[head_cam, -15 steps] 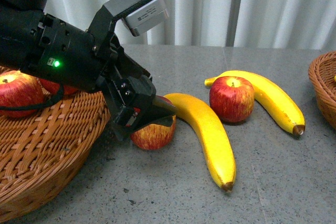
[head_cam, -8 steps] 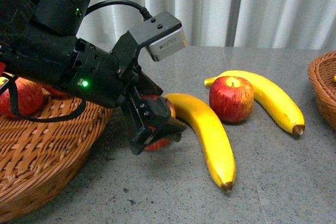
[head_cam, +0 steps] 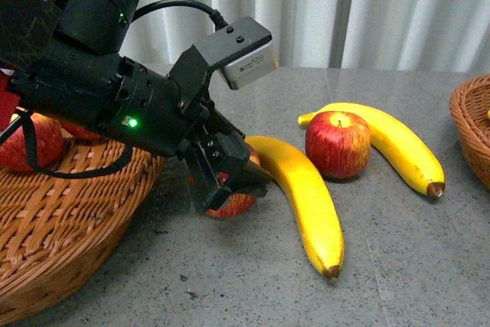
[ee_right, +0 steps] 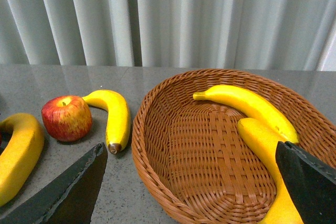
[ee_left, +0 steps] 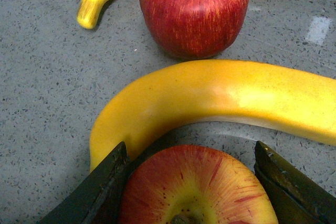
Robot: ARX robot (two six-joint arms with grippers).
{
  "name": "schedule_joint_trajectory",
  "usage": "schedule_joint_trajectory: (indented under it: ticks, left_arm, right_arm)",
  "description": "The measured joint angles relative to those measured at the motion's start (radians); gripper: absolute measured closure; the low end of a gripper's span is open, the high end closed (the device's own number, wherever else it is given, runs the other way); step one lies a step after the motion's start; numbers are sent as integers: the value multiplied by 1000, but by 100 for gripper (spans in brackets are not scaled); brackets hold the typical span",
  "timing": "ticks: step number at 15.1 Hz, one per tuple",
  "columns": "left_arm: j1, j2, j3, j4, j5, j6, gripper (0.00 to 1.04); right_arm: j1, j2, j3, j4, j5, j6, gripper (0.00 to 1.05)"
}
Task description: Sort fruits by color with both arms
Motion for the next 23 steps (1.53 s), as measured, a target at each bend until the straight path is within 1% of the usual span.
schedule_joint_trajectory:
  ticks: [4,7,8,9,11,14,16,17,18,23]
  left_arm:
    - [-9,-19,14,16,-15,-38,40]
    - [-12,-109,53,-11,-17,-76,41]
    - [-11,-135,65,-15,-35,-87,41]
    - [-4,-153,78,-5,-72,-114,41]
    - [32,-188,95,41,-201,-222,41]
    - [130,-287,77,58,-409,-486,41]
    - [175,-343,45,40,-502,-632,41]
    - [211,-317,3,5,-575,-783,41]
    - [192,-267,-26,-37,-610,-864,42]
    - [164,-256,-31,-27,-593,-864,42]
  right_arm:
    - [0,0,0,0,0,0,7]
    - [0,0,0,0,0,0,7]
    - [0,0,0,0,0,0,7]
    - [0,0,0,0,0,0,7]
    - [0,0,0,0,0,0,7]
    - [0,0,0,0,0,0,7]
    - [0,0,0,0,0,0,7]
    - [0,0,0,0,0,0,7]
    - [0,0,0,0,0,0,7]
    - [0,0,0,0,0,0,7]
